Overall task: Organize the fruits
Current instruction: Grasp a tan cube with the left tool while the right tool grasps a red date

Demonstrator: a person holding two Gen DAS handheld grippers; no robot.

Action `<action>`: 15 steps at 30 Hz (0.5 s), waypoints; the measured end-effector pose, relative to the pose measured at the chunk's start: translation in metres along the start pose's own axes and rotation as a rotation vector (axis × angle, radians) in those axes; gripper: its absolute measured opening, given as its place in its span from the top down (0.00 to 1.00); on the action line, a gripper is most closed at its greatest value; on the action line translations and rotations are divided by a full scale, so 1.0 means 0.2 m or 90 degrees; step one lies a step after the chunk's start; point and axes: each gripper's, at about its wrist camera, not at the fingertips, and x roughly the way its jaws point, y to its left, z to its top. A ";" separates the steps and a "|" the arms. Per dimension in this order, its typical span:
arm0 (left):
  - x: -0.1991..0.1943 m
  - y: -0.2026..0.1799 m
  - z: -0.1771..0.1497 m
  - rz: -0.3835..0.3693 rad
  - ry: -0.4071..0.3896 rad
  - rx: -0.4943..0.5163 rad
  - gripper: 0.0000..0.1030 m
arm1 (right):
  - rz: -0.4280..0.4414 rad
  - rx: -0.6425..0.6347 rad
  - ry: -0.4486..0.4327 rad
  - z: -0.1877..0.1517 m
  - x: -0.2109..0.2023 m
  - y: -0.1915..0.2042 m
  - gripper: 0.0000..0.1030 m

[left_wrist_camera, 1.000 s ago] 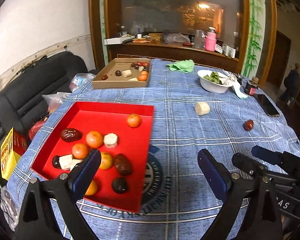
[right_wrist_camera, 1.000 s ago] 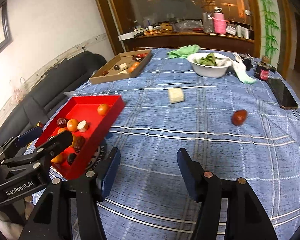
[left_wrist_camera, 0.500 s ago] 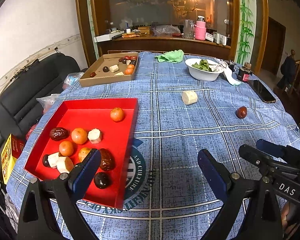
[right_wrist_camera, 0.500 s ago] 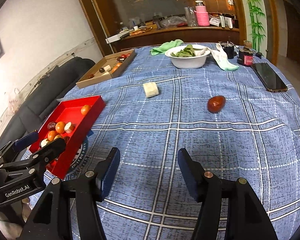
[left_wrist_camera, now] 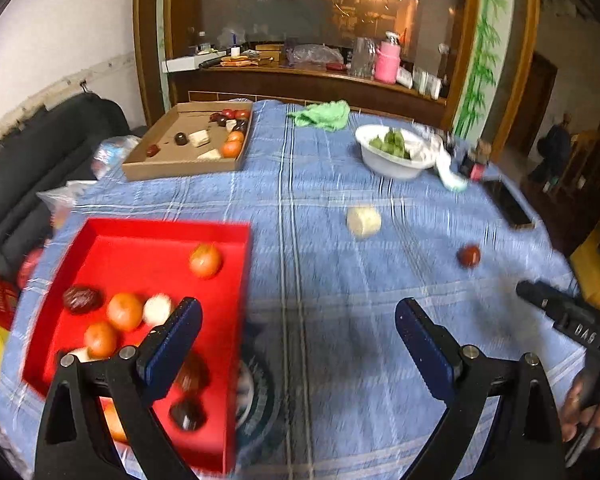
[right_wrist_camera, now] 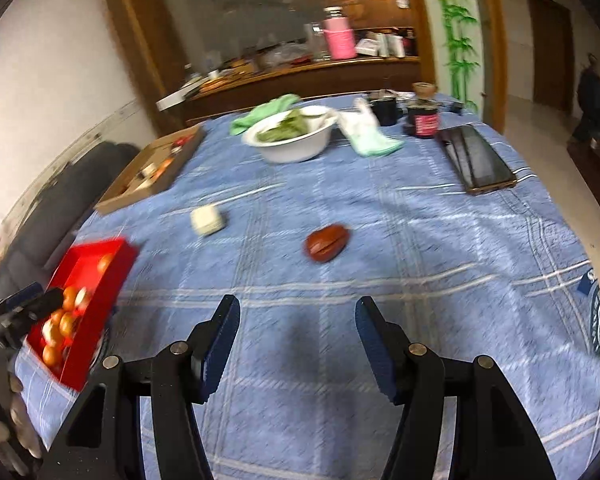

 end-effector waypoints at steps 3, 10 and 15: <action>0.14 0.04 0.11 -0.027 0.013 -0.039 0.06 | 0.008 0.033 -0.003 0.09 0.08 -0.07 0.37; 0.42 0.03 0.21 -0.079 0.056 -0.097 0.06 | -0.009 0.060 0.042 0.21 0.38 -0.10 0.38; 0.60 -0.06 0.24 -0.083 0.075 -0.085 0.06 | -0.012 0.062 0.063 0.21 0.52 -0.10 0.38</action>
